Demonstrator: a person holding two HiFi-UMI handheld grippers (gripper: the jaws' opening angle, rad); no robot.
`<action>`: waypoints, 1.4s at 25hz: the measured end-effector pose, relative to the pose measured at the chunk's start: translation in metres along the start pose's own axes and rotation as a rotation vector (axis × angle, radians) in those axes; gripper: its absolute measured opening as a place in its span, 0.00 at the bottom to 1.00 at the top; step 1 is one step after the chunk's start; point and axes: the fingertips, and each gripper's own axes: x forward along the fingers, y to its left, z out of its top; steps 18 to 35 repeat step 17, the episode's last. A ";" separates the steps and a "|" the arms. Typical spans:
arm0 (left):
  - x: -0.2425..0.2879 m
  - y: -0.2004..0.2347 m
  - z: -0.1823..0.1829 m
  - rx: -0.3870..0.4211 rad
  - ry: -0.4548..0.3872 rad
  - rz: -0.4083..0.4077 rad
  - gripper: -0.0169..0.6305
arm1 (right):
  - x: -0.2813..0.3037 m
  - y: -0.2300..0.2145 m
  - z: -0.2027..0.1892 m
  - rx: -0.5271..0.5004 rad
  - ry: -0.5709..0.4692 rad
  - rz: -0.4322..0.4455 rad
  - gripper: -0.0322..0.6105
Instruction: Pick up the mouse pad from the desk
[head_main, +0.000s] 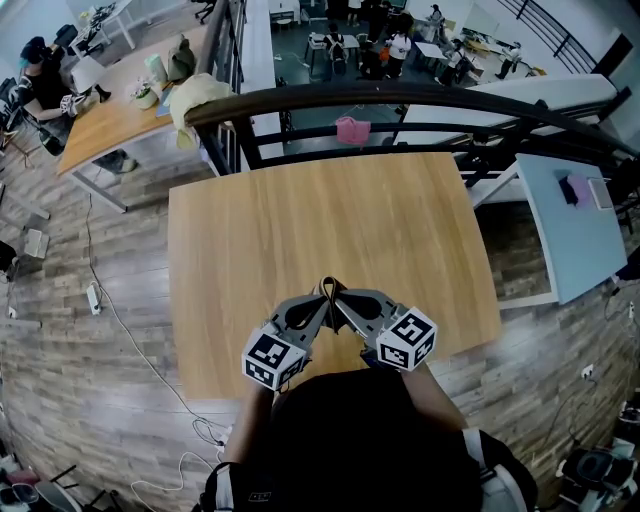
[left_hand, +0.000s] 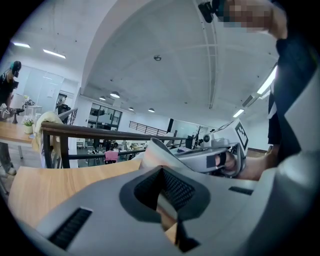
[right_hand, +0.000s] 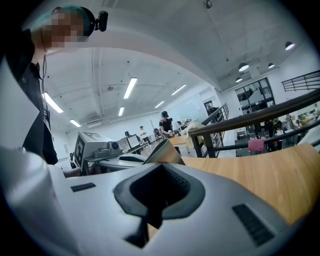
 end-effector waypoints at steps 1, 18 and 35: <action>0.000 -0.001 0.001 0.000 -0.002 -0.001 0.06 | -0.001 0.000 0.000 0.000 0.001 0.000 0.09; -0.001 -0.003 -0.003 -0.003 0.014 0.002 0.06 | -0.001 0.002 -0.003 -0.002 0.009 0.011 0.09; -0.001 -0.003 -0.003 -0.003 0.014 0.002 0.06 | -0.001 0.002 -0.003 -0.002 0.009 0.011 0.09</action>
